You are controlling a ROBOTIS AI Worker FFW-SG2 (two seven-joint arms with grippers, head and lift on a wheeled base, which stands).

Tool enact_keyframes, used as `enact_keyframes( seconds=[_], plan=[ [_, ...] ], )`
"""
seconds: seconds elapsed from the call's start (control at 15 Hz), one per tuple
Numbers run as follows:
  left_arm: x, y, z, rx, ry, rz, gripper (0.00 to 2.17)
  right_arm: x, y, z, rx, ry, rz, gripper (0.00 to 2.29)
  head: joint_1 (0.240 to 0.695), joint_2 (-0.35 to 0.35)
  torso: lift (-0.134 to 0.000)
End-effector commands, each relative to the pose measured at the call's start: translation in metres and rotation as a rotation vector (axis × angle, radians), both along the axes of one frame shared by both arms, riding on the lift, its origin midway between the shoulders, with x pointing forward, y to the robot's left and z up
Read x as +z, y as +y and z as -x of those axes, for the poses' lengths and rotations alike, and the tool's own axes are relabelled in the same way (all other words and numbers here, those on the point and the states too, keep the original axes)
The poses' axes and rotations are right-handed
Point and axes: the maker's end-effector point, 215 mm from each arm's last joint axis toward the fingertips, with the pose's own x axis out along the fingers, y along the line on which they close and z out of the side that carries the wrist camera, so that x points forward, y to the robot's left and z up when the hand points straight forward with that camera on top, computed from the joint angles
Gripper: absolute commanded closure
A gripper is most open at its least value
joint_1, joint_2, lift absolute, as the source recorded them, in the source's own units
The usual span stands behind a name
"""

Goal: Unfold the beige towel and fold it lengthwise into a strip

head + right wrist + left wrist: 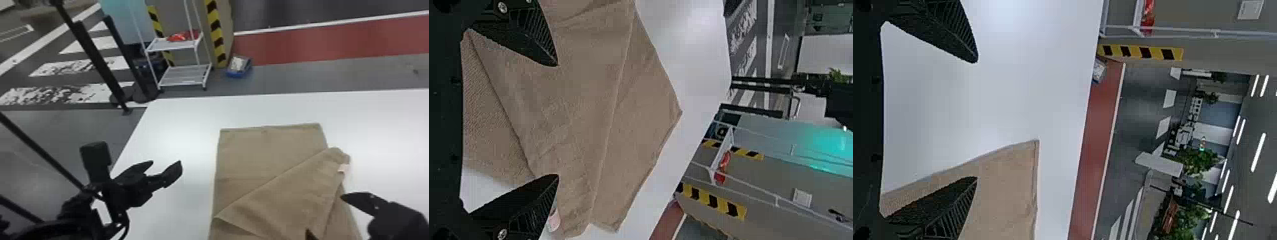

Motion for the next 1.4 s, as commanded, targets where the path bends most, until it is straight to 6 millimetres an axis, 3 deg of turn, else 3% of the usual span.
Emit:
enact_keyframes(
  seconds=[0.0, 0.2, 0.47, 1.07, 1.33],
  plan=[
    [0.000, 0.004, -0.007, 0.010, -0.008, 0.017, 0.03, -0.008, 0.035, 0.015, 0.039, 0.049, 0.077, 0.08, 0.695, 0.350, -0.126],
    [-0.005, 0.010, -0.005, 0.020, 0.000, 0.027, 0.03, -0.036, 0.045, 0.028, 0.001, 0.221, 0.147, 0.08, 0.695, 0.350, -0.126],
    [-0.014, 0.014, -0.008, 0.030, 0.011, 0.043, 0.03, -0.061, 0.045, 0.024, -0.052, 0.296, 0.239, 0.08, 0.695, 0.350, -0.126],
    [-0.025, 0.014, -0.009, 0.024, 0.025, 0.062, 0.02, -0.075, 0.061, 0.011, -0.062, 0.321, 0.305, 0.12, 0.695, 0.350, -0.126],
    [-0.027, 0.014, -0.009, 0.026, 0.026, 0.065, 0.03, -0.073, 0.044, -0.004, -0.130, 0.310, 0.343, 0.29, 0.695, 0.350, -0.126]
  ],
)
